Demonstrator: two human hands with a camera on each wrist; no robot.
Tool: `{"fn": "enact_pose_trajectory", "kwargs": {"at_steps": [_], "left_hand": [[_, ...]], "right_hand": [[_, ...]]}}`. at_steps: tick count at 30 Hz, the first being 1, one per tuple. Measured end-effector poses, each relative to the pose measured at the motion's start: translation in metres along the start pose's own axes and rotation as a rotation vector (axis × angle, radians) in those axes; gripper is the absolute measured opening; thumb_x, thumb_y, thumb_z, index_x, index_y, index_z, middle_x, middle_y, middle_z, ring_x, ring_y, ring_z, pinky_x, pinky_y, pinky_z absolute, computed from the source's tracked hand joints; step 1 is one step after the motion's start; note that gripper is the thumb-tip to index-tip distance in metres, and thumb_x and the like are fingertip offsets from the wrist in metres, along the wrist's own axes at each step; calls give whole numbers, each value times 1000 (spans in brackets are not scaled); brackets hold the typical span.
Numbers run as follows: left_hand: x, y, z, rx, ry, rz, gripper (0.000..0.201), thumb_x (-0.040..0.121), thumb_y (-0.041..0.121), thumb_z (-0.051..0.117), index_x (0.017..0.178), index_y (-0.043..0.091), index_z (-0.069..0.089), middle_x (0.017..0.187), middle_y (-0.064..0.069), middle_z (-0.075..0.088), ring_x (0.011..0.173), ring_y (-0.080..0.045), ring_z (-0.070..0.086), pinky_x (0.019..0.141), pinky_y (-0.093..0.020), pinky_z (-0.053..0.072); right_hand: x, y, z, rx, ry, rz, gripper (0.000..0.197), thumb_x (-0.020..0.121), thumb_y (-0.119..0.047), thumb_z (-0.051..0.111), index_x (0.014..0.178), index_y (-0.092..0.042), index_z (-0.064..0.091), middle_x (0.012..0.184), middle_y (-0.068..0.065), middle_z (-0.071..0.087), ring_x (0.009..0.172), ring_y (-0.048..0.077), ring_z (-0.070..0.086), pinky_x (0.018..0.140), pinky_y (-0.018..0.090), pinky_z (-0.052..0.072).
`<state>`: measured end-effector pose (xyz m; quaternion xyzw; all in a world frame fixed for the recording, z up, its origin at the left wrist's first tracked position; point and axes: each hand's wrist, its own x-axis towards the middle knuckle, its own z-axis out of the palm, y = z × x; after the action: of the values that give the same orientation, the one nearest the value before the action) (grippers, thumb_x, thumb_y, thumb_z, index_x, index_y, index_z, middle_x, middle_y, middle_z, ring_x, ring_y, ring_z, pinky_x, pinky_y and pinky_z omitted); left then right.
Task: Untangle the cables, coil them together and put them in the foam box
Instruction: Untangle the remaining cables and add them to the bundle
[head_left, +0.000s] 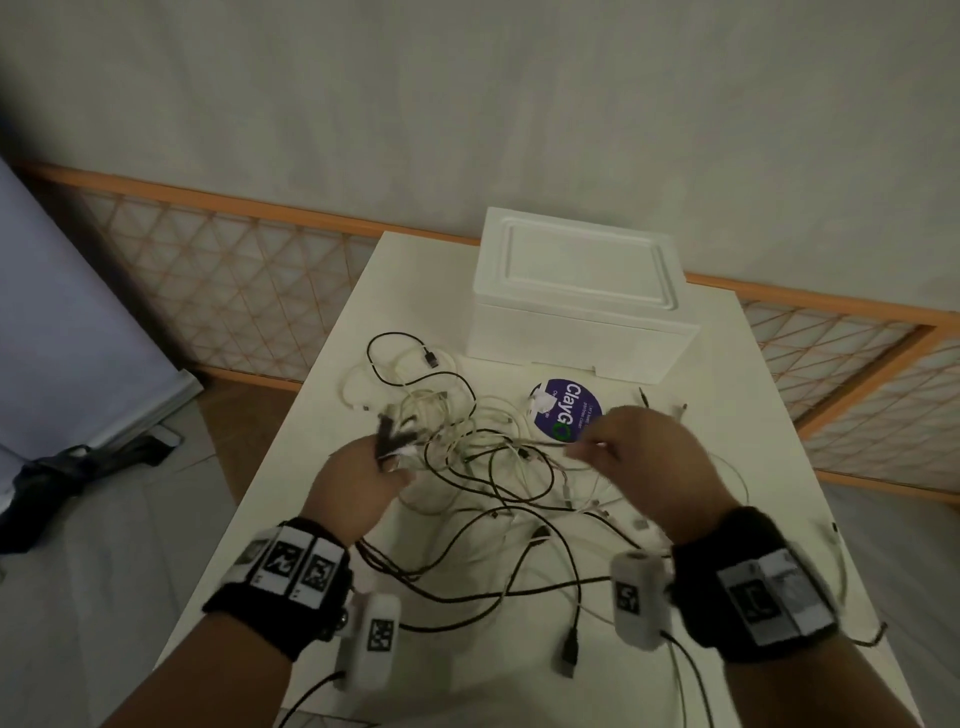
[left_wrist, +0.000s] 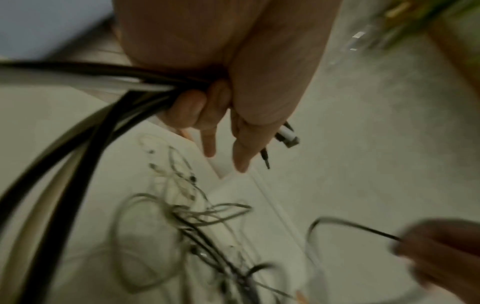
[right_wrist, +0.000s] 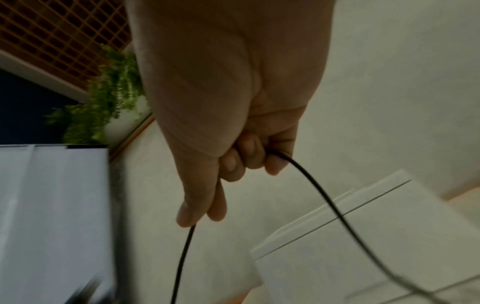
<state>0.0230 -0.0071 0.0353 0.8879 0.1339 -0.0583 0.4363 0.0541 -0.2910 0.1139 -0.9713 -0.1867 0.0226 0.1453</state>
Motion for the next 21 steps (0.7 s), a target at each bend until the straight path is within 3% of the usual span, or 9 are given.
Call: {"fn": "enact_pose_trajectory", "kwargs": {"at_steps": [3,4,6,9,10,12,14,17,21], "left_hand": [[-17,44,11,-108,-264,187,29,83,45,64,98,20,68,83,4,72,80,-9,66,72,-19,46],[-25,58,17,-199,-350,203,18,88,38,64,97,23,67,73,9,69,67,1,62,65,-15,44],[-31,71,24,-389,-398,160,5,93,22,60,90,23,65,52,12,55,43,2,46,48,-18,35],[-21,61,14,-693,-246,14,9,86,15,68,94,20,68,48,11,37,39,-7,26,39,-19,23],[-16,55,4,-781,-158,-28,7,84,12,69,85,19,69,47,11,34,38,-7,24,38,-18,20],[-5,39,-19,-904,-5,-100,33,85,5,67,57,21,62,45,10,31,36,-6,21,37,-17,17],[4,21,-39,-956,95,-166,47,85,4,66,49,24,44,44,9,27,34,-6,18,37,-17,15],[11,0,-49,-892,97,-251,44,87,7,65,61,24,34,44,8,25,34,-7,16,38,-18,14],[16,-2,-34,-583,160,-269,38,85,13,70,60,17,43,48,2,40,37,-13,27,44,-22,23]], "right_hand": [[12,-37,25,-88,-54,-212,40,91,-48,44,90,-17,71,84,0,66,84,19,59,71,31,44],[14,-46,30,-124,-81,-256,46,89,-47,38,91,-15,71,84,3,66,83,23,61,69,34,47],[18,-51,32,-94,-93,-283,43,87,-43,39,89,-11,70,84,5,65,83,25,62,68,36,47],[20,-39,18,97,-54,-215,27,91,-36,57,91,-14,72,87,3,70,84,18,61,73,29,41],[18,-29,13,136,-14,-159,22,91,-31,60,95,-15,74,92,3,71,87,16,62,77,27,40],[17,2,9,173,65,-44,17,90,-24,62,98,-15,74,97,4,72,91,18,63,81,27,41],[15,32,10,137,62,84,19,93,-26,59,102,-19,73,103,2,71,98,20,63,81,25,41],[14,51,11,138,103,152,20,94,-28,55,98,-19,73,100,-1,72,95,18,64,75,23,39],[17,30,-1,175,293,66,17,94,-22,58,91,-14,73,87,4,72,84,22,63,74,29,45]]}}
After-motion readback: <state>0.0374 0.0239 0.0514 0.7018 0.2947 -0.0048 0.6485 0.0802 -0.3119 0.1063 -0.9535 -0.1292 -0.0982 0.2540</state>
